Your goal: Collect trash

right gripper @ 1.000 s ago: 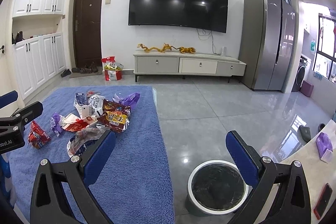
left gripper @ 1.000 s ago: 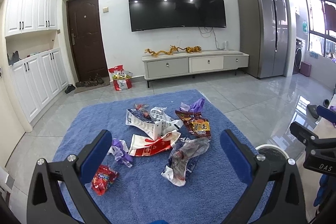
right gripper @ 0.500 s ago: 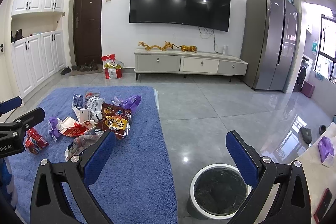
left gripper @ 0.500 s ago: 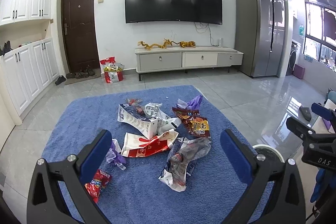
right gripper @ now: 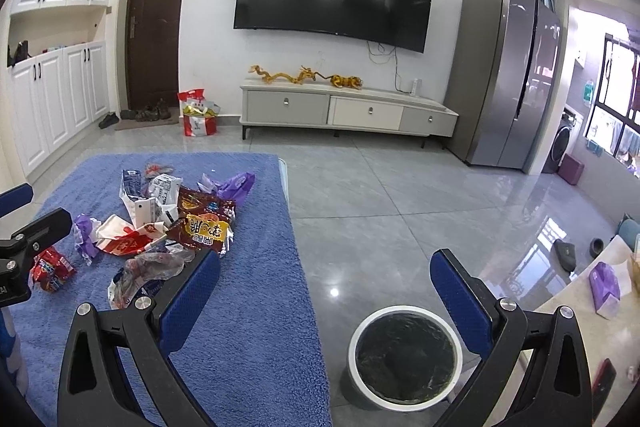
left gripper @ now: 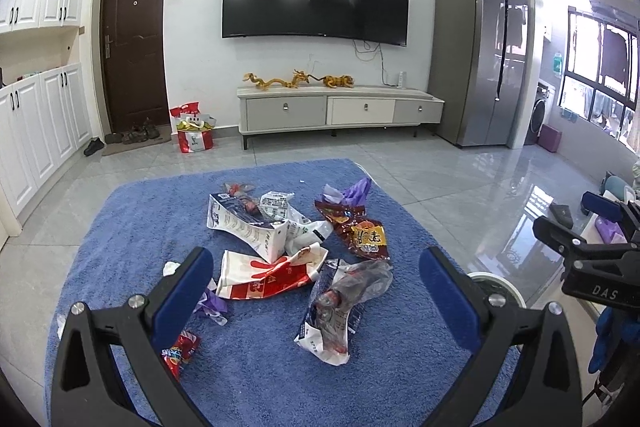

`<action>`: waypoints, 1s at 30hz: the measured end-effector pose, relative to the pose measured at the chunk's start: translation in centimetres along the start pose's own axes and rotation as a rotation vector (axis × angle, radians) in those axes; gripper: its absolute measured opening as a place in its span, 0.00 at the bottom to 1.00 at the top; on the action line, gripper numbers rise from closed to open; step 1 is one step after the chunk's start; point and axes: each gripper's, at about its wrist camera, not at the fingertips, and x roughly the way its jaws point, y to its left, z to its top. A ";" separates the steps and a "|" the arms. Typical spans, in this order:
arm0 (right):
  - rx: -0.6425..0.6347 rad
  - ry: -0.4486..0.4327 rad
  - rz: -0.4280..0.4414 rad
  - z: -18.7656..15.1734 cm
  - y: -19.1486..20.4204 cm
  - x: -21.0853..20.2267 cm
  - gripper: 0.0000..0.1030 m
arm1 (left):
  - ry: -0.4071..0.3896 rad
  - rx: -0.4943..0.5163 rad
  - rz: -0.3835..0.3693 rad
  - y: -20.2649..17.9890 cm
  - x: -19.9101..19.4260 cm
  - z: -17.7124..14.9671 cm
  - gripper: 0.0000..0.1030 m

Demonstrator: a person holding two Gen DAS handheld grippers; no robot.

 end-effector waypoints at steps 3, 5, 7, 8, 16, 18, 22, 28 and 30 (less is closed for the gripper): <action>0.003 -0.001 -0.007 0.2 0.1 -0.2 1.00 | 0.000 0.001 -0.003 0.3 -0.3 -0.1 1.00; 0.005 -0.003 -0.009 0.3 0.1 -0.2 1.00 | -0.001 0.000 -0.003 0.4 -0.5 -0.1 1.00; 0.007 -0.004 -0.008 0.4 0.2 -0.2 1.00 | -0.003 0.001 0.004 0.5 -0.7 -0.1 1.00; 0.009 -0.005 -0.006 0.5 0.2 -0.2 1.00 | -0.003 0.002 0.007 0.7 -0.8 -0.2 1.00; 0.015 -0.011 0.019 0.6 0.8 0.2 1.00 | 0.011 -0.001 0.041 1.6 -0.9 -0.2 1.00; 0.017 -0.011 0.027 0.5 0.9 0.2 1.00 | 0.016 0.006 0.048 1.6 -0.9 -0.2 1.00; 0.038 -0.009 0.048 0.1 0.5 0.5 1.00 | 0.022 0.026 0.064 1.1 -1.0 -0.2 1.00; 0.058 -0.004 0.078 -0.4 -0.4 0.8 1.00 | 0.021 0.051 0.074 -0.4 -1.2 -0.1 1.00; 0.066 -0.011 0.087 -0.4 -0.9 0.8 1.00 | 0.020 0.060 0.070 -1.3 -1.3 0.0 1.00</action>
